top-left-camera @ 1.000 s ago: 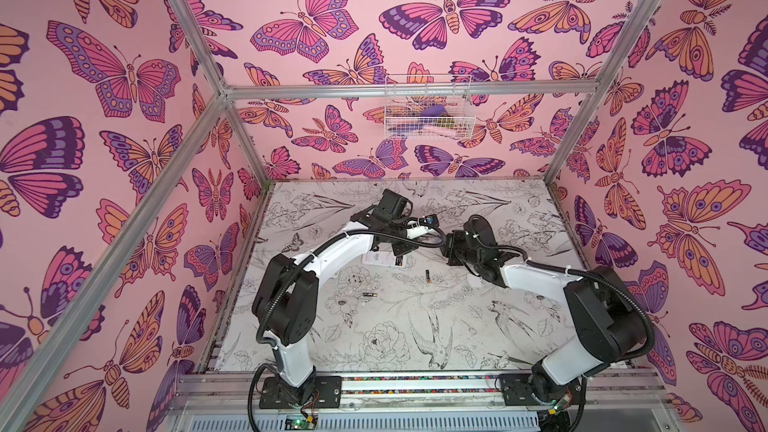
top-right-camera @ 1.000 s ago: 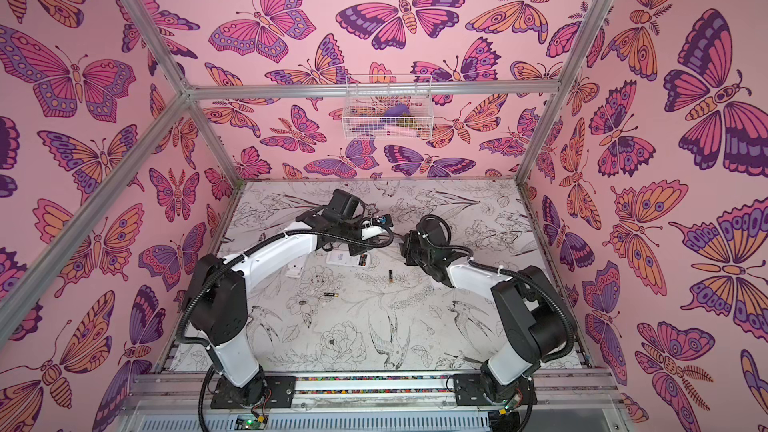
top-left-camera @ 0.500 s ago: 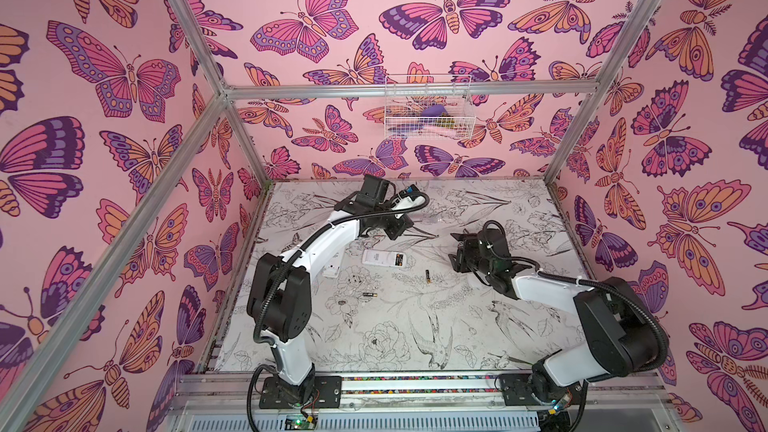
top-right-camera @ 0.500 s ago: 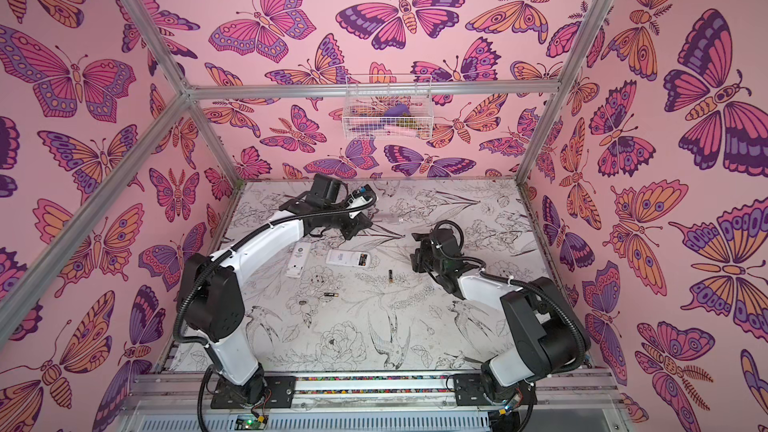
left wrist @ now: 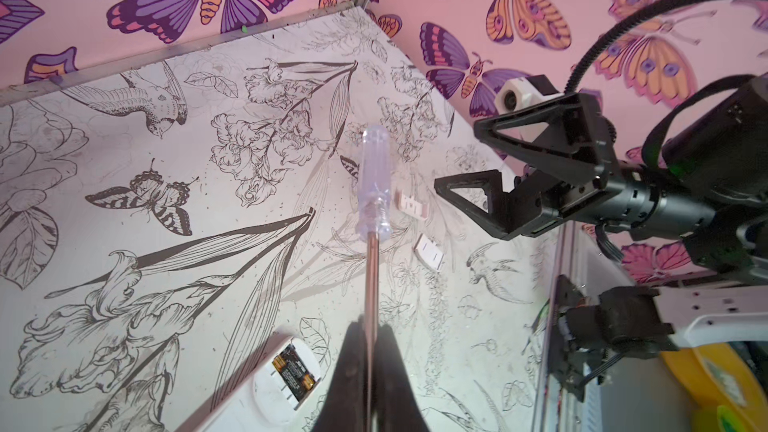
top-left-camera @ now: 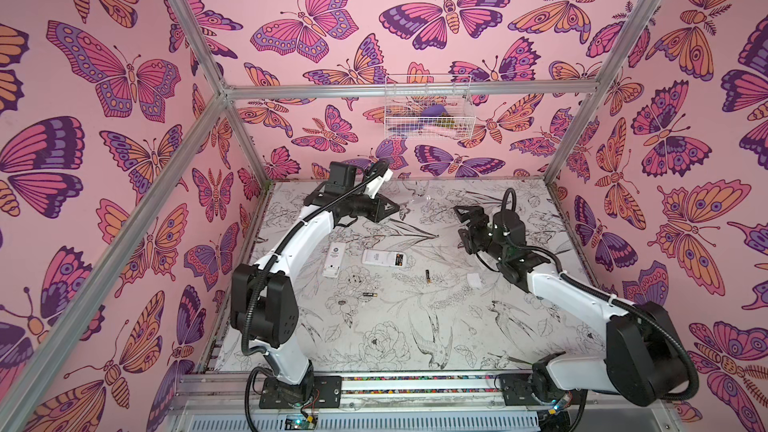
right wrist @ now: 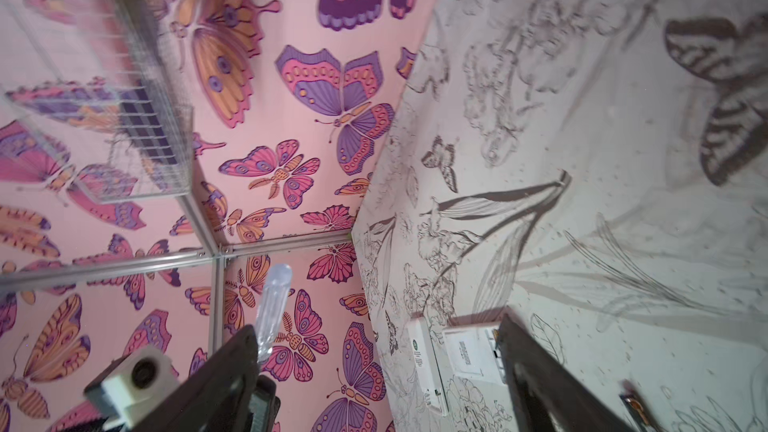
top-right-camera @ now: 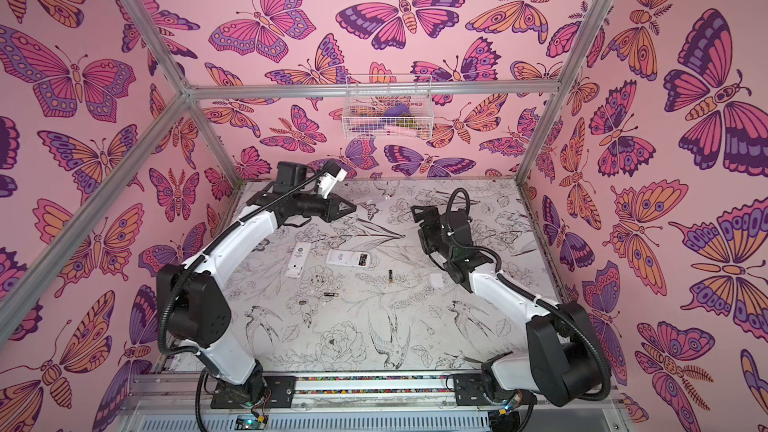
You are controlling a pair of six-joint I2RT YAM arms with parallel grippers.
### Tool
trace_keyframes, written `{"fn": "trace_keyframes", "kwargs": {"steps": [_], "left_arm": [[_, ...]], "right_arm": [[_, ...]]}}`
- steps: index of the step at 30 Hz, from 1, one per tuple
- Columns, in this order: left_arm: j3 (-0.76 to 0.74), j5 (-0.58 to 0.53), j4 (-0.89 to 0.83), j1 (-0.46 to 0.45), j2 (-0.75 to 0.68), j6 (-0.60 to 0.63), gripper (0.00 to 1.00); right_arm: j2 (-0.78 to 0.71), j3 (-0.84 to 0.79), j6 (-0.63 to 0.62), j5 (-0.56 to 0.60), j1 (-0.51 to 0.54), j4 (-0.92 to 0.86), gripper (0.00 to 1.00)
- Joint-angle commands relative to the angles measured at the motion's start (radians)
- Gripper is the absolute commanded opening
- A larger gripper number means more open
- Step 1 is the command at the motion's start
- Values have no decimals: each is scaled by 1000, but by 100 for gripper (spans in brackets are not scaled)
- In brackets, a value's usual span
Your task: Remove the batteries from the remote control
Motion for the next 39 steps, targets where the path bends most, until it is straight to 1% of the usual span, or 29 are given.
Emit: {"fn": "trace_keyframes", "kwargs": {"steps": [1,3,5,7,9,12,13,15,17,19,22,26,28,31,35,39], "left_arm": [[-68,114,75,36,-59,-157,0],[-122,156,142,55,-87,-225,0],[-150,213,156,68,-100,-250,0],[-186,250,176,73,-111,-270,0],[-250,294,245,77,-131,-303,0],[-344,373,371,93,-157,-373,0],[-374,399,417,97,-164,-385,0],[-418,422,442,99,-173,-368,0],[-458,455,456,96,-183,-319,0],[-468,481,458,97,-181,-286,0],[-480,499,495,87,-173,-277,0],[-478,574,518,55,-152,-268,0],[-476,581,519,39,-144,-265,0],[-468,617,519,16,-138,-258,0],[-437,637,519,10,-126,-292,0],[-430,656,524,0,-127,-302,0]], "right_arm": [[-42,45,-212,36,-6,-76,89],[-61,64,-238,33,-6,-96,88],[-77,81,-299,3,-5,-90,87],[-88,95,-369,-4,-7,-113,86],[-91,97,-416,-12,-8,-115,86],[-91,115,-489,-97,-14,-107,86],[-87,122,-534,-131,-13,-108,85],[-81,129,-617,-192,-14,-96,84],[-66,136,-662,-263,-16,-75,83],[-48,161,-689,-357,-25,-86,83],[-30,169,-745,-499,-36,-82,83],[1,186,-792,-673,-36,-78,82],[6,191,-830,-712,-36,-105,80],[10,181,-889,-735,-36,-96,79],[21,172,-883,-784,-30,-36,75],[48,160,-895,-848,6,35,72]]}}
